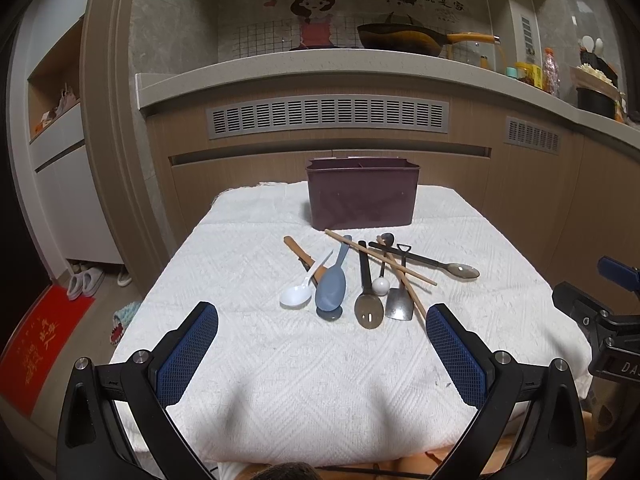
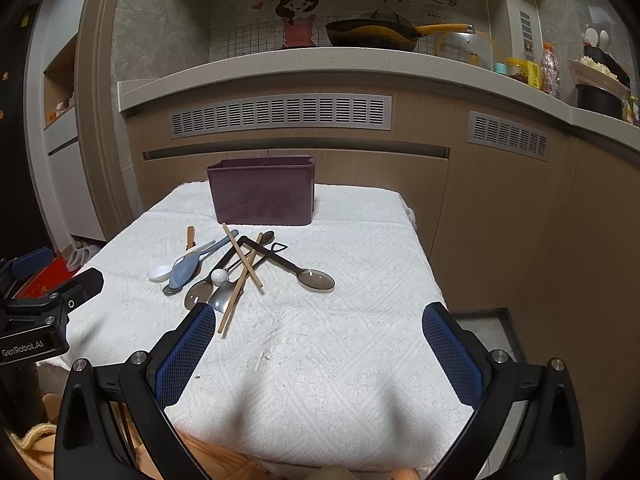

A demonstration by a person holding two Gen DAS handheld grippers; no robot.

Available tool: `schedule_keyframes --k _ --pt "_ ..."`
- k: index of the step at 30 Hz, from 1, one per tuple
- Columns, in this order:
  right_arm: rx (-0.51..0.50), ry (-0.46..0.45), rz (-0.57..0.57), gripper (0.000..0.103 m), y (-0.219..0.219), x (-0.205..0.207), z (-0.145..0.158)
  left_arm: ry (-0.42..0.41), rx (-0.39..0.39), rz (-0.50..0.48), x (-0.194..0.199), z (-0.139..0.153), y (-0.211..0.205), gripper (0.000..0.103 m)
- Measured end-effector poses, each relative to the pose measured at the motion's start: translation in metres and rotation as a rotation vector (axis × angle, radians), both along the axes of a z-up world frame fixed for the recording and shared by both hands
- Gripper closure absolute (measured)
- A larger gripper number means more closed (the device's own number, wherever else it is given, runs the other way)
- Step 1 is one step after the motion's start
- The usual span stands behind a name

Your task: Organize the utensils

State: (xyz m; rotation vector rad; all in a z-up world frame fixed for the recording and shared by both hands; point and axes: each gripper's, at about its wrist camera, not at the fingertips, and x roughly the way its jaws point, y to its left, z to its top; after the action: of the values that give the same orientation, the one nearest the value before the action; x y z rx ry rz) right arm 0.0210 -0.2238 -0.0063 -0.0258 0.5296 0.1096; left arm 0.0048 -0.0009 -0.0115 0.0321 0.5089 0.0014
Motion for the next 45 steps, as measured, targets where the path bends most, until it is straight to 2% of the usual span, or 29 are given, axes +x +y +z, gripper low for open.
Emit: schedule_keyframes --k 45 --pt "0.004 0.015 -0.002 0.0 -0.003 0.003 0.0 -0.027 0.01 0.001 -0.005 0.012 -0.002 0.0"
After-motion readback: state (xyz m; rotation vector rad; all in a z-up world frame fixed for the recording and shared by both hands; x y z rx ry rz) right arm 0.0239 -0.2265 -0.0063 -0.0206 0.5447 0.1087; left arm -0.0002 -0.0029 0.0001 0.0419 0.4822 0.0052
